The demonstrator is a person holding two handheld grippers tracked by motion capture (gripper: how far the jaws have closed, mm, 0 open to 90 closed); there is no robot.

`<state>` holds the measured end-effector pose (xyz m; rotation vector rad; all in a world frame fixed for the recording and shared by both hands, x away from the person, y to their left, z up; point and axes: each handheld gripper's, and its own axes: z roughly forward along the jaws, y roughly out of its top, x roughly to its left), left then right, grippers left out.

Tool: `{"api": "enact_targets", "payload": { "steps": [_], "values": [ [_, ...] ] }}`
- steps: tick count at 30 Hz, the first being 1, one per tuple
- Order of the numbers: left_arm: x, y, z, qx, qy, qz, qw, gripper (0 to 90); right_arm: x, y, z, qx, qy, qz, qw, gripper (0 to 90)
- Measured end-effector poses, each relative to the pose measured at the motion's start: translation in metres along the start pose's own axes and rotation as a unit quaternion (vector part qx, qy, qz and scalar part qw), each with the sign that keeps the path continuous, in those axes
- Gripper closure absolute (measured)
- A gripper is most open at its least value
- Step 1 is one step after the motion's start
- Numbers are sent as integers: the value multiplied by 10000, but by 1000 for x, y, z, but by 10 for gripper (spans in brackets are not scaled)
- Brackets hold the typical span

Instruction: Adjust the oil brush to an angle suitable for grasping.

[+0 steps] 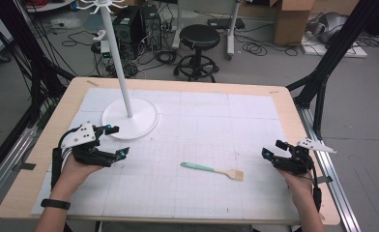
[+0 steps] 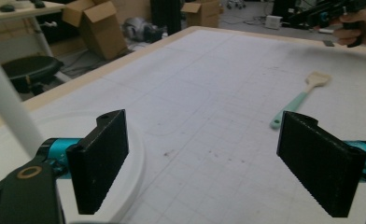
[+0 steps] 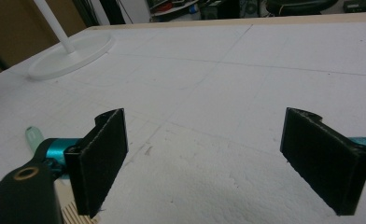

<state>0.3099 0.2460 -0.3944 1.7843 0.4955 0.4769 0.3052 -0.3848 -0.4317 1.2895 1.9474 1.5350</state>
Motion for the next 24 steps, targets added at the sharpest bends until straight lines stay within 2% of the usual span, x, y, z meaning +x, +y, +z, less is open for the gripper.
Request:
{"api": "enact_targets", "payload": {
  "steps": [2,7,12,14,17,24],
  "values": [
    [3,-5,-7,-30,86,-84,9999,172,0,0,0,5,4,13,10000,141],
    [11,-19,-25,-12,395,-83,9992,169,1,0,0,-7,2,60,10000,140],
    [18,-34,-44,-146,677,-246,9973,157,-1,0,1,-3,19,15,10000,141],
    [21,-36,-49,-205,760,-341,9963,156,0,0,1,0,15,66,10000,140],
    [22,-37,-52,-273,775,-385,9959,157,-1,0,1,-28,11,22,10000,140],
    [20,-36,-49,-257,735,-362,9963,156,0,0,0,-22,20,32,10000,141]
  ]
}}
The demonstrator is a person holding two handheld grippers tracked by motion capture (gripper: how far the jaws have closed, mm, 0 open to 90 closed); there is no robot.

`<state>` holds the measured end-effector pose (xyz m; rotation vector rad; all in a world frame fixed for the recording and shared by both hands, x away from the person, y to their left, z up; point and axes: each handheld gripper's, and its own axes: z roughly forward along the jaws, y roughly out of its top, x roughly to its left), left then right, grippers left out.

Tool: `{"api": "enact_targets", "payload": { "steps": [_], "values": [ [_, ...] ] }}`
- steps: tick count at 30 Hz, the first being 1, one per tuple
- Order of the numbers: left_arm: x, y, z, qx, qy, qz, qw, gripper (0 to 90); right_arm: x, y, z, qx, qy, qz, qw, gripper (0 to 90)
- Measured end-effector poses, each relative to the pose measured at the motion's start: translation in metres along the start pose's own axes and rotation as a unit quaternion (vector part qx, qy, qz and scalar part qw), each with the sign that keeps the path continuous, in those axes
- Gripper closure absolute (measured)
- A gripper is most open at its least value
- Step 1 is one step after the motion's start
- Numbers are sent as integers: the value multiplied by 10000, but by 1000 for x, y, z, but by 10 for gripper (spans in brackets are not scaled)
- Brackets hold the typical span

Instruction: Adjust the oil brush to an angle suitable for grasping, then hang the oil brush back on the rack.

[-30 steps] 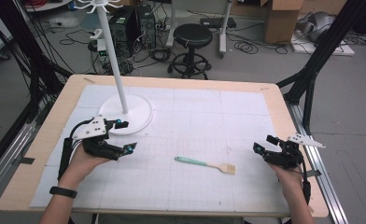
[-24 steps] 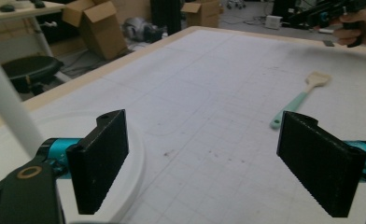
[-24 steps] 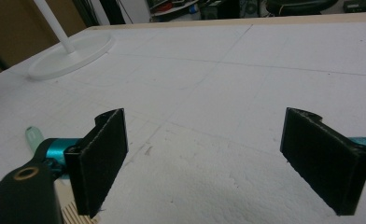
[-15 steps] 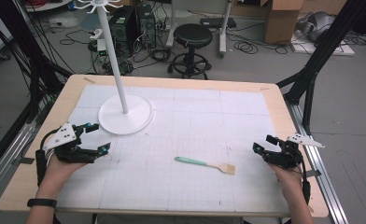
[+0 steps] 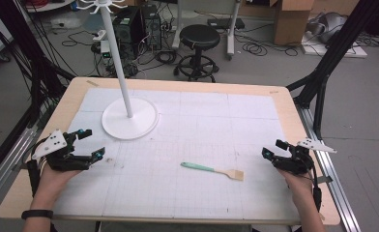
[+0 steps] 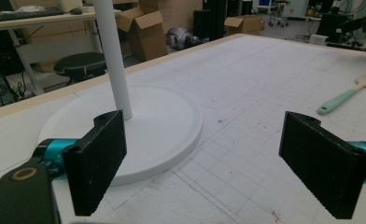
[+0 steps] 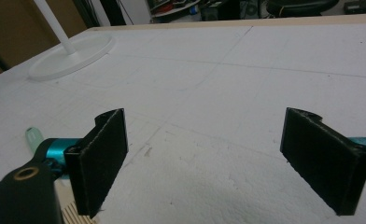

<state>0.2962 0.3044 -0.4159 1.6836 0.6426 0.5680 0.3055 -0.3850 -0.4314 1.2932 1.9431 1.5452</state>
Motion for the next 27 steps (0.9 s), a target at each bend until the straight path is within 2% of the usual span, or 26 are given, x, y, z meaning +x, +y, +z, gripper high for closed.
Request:
{"api": "enact_targets", "payload": {
  "steps": [3,18,20,22,27],
  "values": [
    [-1,1,0,-55,-39,-8,10000,157,-1,0,0,-20,5,1,10000,141],
    [-2,-1,5,31,-148,-68,9999,157,-1,2,-1,-55,62,-25,10000,140],
    [-4,0,5,-19,-149,-25,9999,157,0,4,-1,-49,108,-23,9999,140],
    [-5,0,5,-86,-191,-67,9998,157,1,6,-1,-71,192,-69,9998,140],
    [-6,0,7,-18,-239,-44,9997,156,8,14,3,-9,377,-244,9990,140]
  ]
}}
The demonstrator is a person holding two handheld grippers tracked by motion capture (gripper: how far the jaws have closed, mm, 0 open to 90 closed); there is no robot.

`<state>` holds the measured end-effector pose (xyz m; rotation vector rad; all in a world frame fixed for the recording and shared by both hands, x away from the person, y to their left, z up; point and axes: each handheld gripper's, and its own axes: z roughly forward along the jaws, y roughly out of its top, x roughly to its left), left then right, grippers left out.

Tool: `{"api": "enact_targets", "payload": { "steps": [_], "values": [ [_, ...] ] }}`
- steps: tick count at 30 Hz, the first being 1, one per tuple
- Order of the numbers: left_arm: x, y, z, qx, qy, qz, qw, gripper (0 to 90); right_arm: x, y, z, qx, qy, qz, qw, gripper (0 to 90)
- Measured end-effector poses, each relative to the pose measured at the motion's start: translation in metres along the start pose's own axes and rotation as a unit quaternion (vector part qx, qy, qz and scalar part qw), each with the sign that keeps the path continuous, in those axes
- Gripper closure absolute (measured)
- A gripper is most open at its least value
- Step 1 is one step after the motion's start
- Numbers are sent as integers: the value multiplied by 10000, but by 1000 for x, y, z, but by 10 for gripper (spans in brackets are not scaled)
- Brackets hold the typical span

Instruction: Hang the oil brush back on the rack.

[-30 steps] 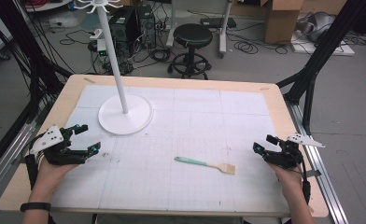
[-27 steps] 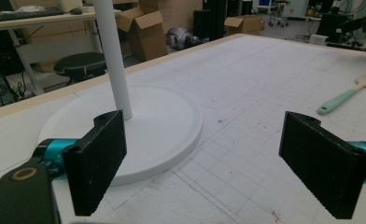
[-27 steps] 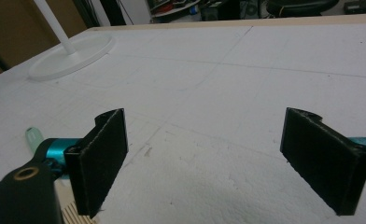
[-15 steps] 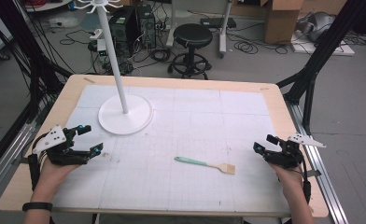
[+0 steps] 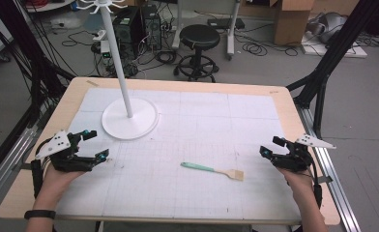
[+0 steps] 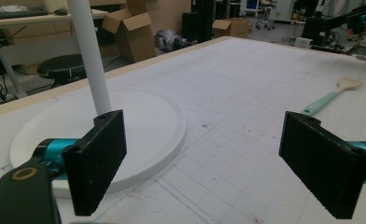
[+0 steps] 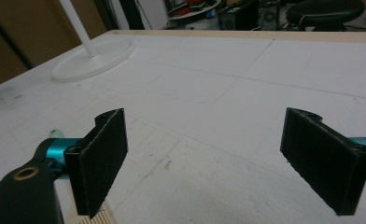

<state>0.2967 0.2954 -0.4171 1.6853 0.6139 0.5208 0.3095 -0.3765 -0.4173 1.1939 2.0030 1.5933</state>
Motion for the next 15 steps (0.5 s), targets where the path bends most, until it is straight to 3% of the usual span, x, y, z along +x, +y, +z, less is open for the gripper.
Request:
{"api": "enact_targets", "payload": {
  "steps": [3,9,15],
  "values": [
    [0,0,0,16,-6,-15,10000,157,5,4,6,107,264,-115,9995,141],
    [-2,0,2,-20,-113,-55,9999,156,17,12,24,357,559,-396,9970,141],
    [-3,-1,4,27,-63,-87,9999,157,31,18,43,568,920,-684,9918,141]
  ]
}}
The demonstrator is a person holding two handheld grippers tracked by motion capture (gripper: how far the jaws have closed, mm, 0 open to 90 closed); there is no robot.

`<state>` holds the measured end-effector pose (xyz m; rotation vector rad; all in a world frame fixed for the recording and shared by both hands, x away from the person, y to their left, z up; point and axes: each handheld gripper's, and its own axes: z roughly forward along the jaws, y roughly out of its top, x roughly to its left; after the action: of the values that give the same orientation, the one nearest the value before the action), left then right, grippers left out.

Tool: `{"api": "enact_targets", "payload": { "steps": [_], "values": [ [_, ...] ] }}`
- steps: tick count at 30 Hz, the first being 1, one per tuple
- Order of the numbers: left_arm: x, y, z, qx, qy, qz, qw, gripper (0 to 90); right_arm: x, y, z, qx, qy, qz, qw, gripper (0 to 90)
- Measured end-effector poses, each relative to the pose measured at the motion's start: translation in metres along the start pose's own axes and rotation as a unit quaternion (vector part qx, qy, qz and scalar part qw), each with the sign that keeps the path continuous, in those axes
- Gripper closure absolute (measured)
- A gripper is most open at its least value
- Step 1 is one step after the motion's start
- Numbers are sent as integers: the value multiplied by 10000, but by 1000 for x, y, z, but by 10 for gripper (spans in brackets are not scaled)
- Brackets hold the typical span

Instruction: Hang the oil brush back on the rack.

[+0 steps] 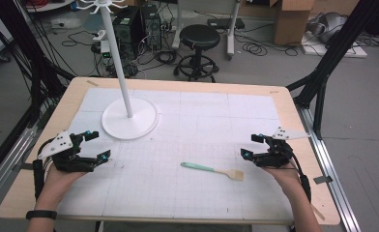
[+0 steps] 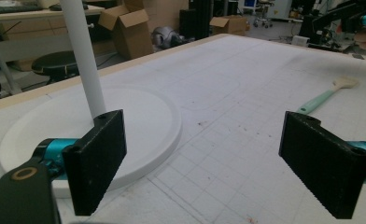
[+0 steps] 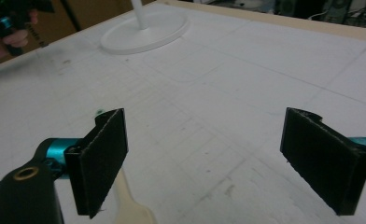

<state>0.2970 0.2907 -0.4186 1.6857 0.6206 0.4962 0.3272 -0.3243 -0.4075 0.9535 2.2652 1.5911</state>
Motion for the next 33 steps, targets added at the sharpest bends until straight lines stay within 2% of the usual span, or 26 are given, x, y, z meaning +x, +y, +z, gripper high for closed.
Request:
{"api": "enact_targets", "payload": {
  "steps": [5,13,18,26,33],
  "values": [
    [-2,-2,4,57,-35,23,10000,157,10,3,17,268,240,-175,9992,141],
    [-3,-7,9,241,62,29,9997,159,19,1,36,608,433,-345,9966,143],
    [-2,-8,9,256,70,30,9996,159,25,-2,45,831,531,-437,9942,143],
    [-1,-8,7,226,92,-3,9997,158,35,-7,60,1138,657,-632,9893,152],
    [-1,-8,7,226,88,-11,9997,158,46,-12,73,1487,780,-935,9814,176]
  ]
}}
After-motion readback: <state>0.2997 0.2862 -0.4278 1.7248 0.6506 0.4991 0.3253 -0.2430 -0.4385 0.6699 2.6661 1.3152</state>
